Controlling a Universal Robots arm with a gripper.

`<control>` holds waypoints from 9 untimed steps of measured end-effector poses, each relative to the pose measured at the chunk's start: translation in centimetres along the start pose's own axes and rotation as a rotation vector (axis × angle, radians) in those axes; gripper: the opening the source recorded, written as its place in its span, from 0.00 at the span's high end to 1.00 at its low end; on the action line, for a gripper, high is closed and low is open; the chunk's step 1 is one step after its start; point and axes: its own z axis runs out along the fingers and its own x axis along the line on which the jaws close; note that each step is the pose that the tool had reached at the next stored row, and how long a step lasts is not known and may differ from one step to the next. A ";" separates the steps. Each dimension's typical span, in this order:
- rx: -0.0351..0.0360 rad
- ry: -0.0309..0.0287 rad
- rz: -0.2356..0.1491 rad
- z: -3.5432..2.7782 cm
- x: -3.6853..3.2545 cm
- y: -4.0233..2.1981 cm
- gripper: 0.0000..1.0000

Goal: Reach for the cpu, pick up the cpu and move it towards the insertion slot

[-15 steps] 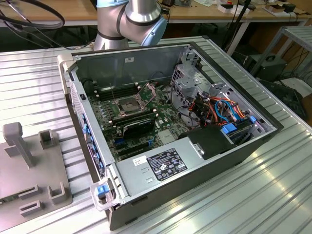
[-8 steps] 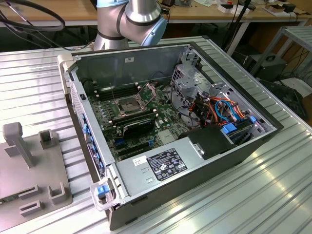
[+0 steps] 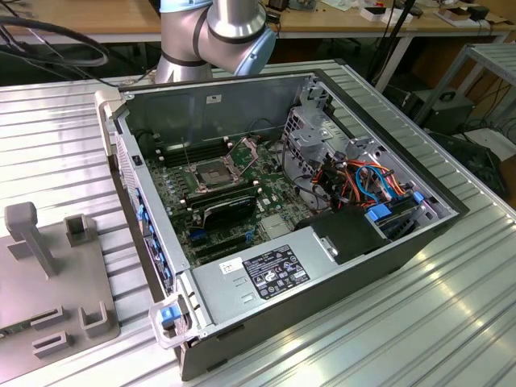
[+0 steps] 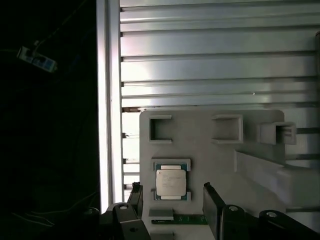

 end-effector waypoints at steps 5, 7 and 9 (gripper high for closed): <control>0.0008 0.0105 -0.018 0.76 -0.04 -0.77 0.40; 0.0012 0.0138 -0.028 1.03 -0.03 -0.89 0.40; 0.0016 0.0143 -0.031 1.05 -0.02 -0.90 0.40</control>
